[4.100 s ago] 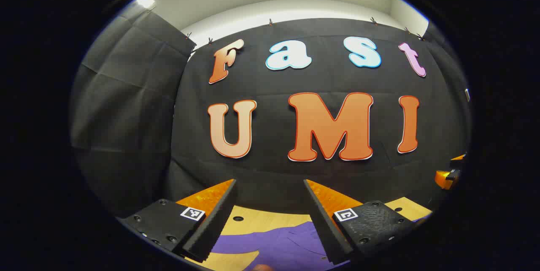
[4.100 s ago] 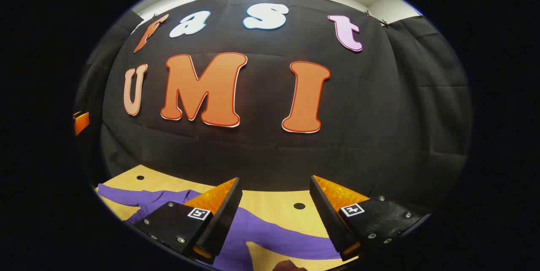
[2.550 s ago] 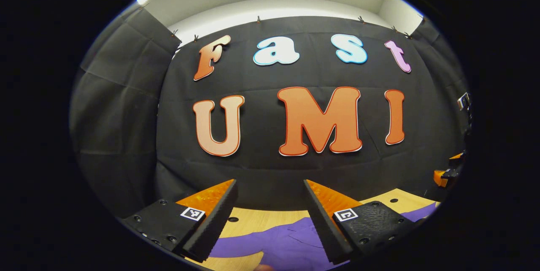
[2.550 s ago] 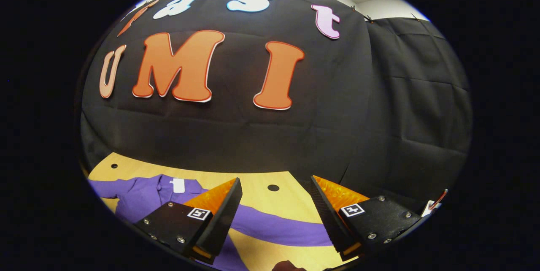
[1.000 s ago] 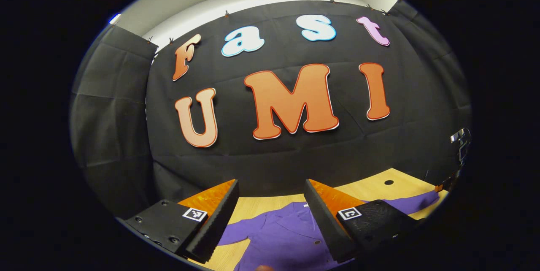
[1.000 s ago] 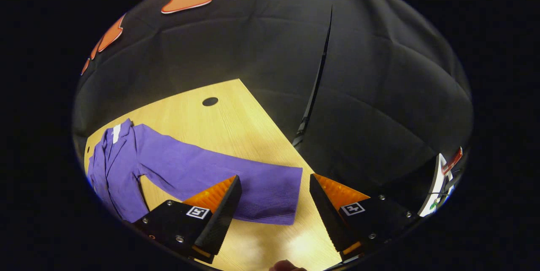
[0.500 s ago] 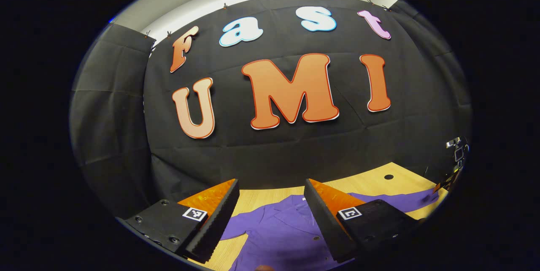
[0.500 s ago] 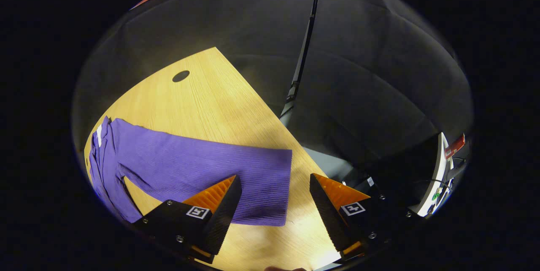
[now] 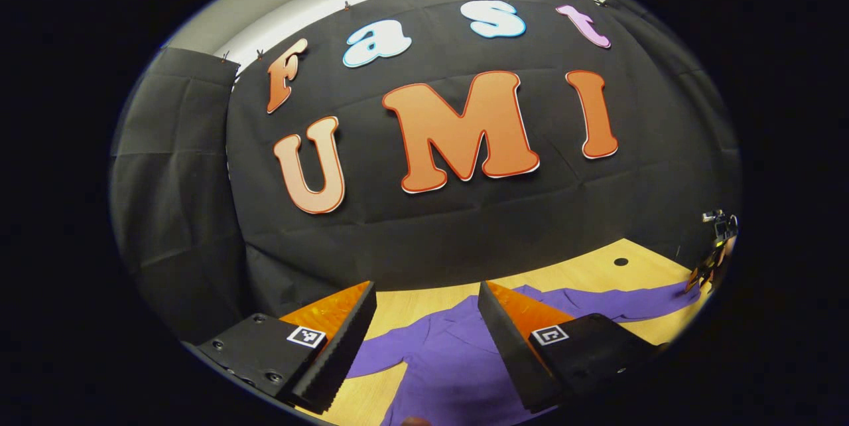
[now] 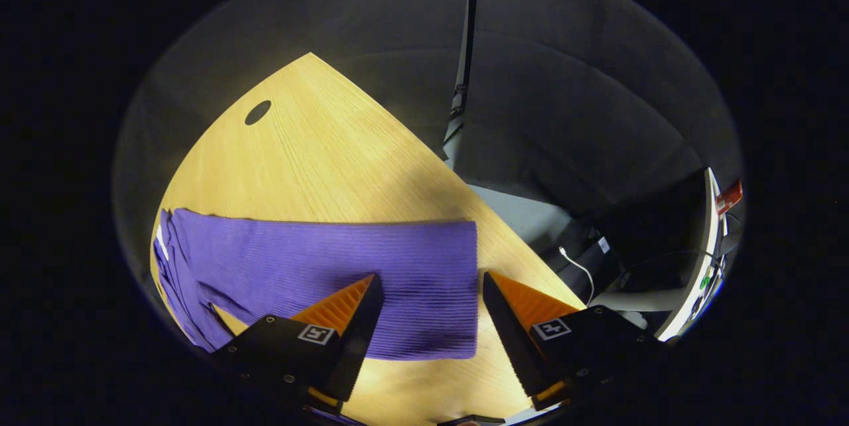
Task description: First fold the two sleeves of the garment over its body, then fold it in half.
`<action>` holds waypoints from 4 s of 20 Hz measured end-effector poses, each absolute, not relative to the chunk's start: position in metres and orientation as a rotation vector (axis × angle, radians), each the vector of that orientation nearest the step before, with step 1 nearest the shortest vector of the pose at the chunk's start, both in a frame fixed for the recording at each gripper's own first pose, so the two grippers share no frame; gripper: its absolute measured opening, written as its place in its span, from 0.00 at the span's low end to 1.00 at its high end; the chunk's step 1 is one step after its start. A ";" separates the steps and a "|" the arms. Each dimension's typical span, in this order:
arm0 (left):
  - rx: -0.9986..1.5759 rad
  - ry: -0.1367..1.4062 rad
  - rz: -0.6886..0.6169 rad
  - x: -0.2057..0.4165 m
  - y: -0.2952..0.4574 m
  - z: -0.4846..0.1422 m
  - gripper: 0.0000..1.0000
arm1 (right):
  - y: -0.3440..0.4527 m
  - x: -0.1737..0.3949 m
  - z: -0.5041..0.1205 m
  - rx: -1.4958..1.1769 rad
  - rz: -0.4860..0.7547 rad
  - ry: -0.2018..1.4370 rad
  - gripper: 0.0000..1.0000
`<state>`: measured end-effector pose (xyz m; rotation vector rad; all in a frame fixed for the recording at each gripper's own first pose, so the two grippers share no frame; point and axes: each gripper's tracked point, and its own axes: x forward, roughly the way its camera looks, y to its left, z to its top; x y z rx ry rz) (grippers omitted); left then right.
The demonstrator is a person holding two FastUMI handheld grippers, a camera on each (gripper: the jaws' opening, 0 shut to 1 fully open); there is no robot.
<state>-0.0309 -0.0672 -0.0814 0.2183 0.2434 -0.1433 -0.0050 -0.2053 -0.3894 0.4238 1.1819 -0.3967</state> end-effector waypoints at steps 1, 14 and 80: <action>0.219 0.250 -0.138 -0.032 -0.064 -0.083 0.96 | -0.198 -0.010 -0.393 0.419 -0.388 1.208 0.86; 0.201 0.242 -0.136 -0.023 -0.025 -0.080 0.96 | -0.143 0.007 -0.332 0.593 -0.267 1.120 0.04; -0.055 1.007 0.119 0.026 0.345 -0.309 0.99 | 0.206 -0.022 0.108 0.146 0.225 0.110 0.95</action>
